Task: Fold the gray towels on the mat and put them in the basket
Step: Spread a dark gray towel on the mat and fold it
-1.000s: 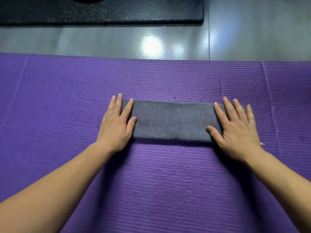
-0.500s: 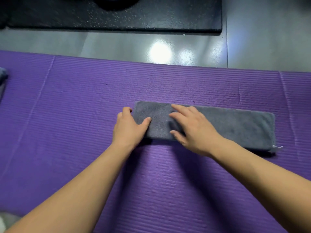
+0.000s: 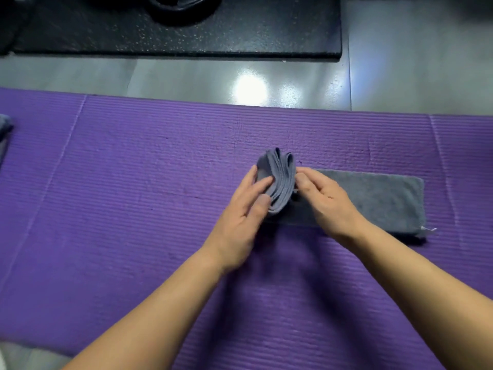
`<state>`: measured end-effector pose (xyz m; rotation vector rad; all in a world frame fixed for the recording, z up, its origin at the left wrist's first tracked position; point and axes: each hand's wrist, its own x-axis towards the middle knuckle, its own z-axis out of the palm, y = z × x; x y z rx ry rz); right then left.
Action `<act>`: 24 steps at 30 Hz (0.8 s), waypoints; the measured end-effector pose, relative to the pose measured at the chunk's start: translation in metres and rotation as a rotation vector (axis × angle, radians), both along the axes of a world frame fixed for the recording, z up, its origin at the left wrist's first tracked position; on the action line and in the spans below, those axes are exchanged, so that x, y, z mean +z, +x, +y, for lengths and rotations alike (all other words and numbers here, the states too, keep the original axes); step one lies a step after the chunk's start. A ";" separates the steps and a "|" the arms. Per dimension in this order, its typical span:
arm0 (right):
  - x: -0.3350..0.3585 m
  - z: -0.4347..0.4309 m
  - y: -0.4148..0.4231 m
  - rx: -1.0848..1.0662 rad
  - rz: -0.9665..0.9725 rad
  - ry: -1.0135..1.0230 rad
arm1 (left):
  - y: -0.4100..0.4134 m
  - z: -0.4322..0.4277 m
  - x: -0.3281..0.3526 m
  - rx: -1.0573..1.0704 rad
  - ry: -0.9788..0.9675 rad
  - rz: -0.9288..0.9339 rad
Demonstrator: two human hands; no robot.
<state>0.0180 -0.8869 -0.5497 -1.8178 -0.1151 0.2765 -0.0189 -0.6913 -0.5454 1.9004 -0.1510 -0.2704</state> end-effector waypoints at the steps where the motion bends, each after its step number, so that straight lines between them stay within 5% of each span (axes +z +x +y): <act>1: 0.007 -0.007 -0.005 -0.069 0.021 0.084 | -0.004 -0.007 -0.004 -0.114 0.082 -0.039; 5: 0.007 -0.037 -0.021 -0.283 0.191 0.240 | -0.005 -0.047 -0.006 -0.277 0.437 -0.121; 9: -0.004 -0.062 -0.027 -0.301 0.062 -0.144 | -0.006 -0.090 -0.004 -0.335 0.677 -0.093; 12: -0.012 -0.070 -0.031 -0.167 -0.093 -0.370 | -0.008 -0.103 -0.007 -0.296 0.626 -0.049; 16: -0.028 -0.069 -0.038 -0.130 -0.202 -0.432 | 0.001 -0.088 -0.008 0.010 0.393 -0.192; 21: -0.031 -0.069 -0.037 -0.125 -0.210 -0.418 | 0.026 -0.068 -0.015 0.024 0.460 0.060; 24: -0.025 -0.067 -0.038 -0.102 -0.286 -0.586 | 0.027 -0.075 -0.016 -0.061 0.621 0.080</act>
